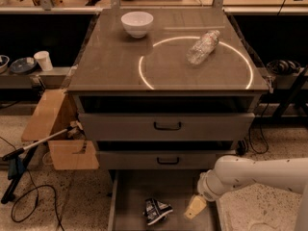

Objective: Pick blue chip bag from bottom drawer and place on counter

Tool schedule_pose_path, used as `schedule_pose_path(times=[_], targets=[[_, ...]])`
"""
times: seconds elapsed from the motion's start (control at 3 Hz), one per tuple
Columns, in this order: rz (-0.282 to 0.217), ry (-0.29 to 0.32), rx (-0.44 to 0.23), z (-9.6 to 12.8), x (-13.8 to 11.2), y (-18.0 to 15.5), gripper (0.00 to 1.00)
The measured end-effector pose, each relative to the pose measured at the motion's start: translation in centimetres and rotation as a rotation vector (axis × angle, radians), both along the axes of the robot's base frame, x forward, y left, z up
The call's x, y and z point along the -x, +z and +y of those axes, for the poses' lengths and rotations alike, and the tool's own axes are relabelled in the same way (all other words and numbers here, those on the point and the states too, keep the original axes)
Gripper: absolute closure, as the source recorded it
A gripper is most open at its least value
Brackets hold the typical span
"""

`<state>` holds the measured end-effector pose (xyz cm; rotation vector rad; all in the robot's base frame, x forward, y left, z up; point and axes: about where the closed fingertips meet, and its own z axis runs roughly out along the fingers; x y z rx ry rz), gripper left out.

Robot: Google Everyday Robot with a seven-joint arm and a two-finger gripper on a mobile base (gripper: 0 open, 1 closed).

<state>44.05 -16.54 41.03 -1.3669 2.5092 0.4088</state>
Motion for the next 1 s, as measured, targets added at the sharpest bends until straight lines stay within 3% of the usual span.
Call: schedule_pose_path(times=[0.33,1.0], targets=[[-0.026,0.045,-0.095,3.2,-0.2,-1.3,0.00],[-0.046,0.056,-0.138,3.9,-0.3,-2.8,0.00]])
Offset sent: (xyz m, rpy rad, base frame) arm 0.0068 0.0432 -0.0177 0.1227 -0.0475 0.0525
